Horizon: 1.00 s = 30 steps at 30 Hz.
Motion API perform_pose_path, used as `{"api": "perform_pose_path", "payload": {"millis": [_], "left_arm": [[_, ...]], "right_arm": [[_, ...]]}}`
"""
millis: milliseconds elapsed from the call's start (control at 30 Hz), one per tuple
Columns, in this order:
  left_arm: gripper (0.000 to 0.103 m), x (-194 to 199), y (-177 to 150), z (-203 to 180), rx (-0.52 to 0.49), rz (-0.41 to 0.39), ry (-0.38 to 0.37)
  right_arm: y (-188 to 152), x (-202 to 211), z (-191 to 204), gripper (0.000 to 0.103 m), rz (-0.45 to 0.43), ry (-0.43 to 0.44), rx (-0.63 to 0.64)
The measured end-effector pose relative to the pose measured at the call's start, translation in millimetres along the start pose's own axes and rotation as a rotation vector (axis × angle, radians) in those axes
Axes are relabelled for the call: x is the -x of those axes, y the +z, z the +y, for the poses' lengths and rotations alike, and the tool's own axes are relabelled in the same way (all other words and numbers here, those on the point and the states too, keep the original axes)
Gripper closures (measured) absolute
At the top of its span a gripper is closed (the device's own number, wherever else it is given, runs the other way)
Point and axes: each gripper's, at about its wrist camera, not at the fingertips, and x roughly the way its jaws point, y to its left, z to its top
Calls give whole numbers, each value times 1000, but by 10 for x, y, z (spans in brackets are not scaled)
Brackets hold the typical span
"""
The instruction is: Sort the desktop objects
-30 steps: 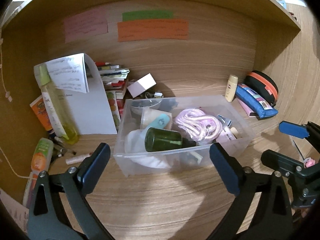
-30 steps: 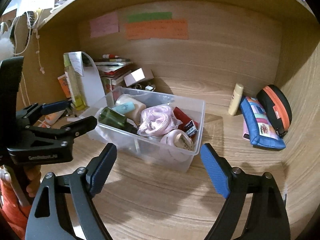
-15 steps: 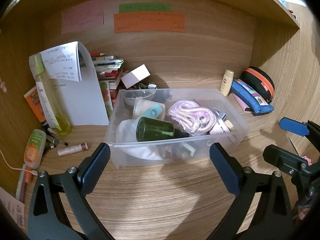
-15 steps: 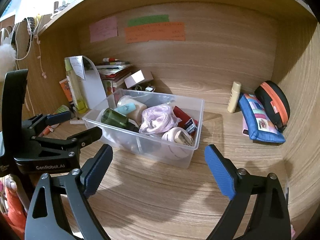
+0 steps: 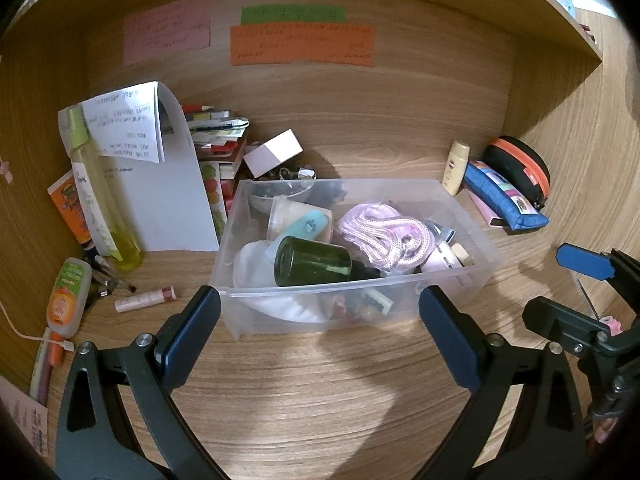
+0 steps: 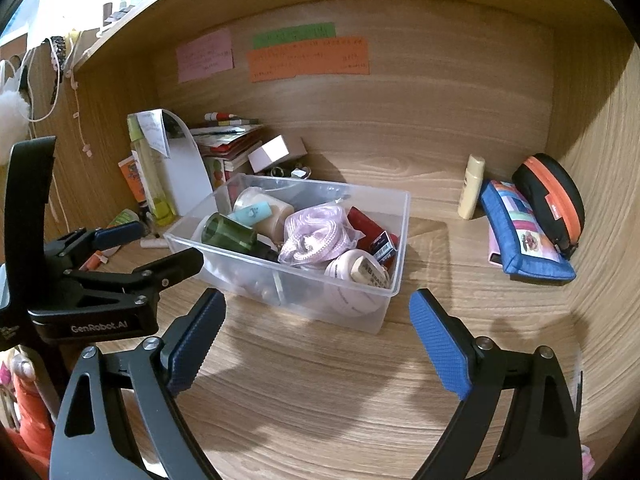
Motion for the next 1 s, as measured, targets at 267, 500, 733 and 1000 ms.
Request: {"api": "perform_pose_path", "payload": {"millis": [267,500,733,1000], "left_arm": [[2,57,16,-46,-13,-10,-23],[2,112,24,-45,-13,-32,-30],[2,119,19,-49,-16,-31,-30],[2,91,-4,-39,-9,-20,-30]], "right_arm": [[-6,-8,-3,11,8,3,-7],[-3,-7,-2,11,10,5,-6],[-6,-19,5,11,16,10,-5],[-17,-61,28,11,31,16,-2]]}}
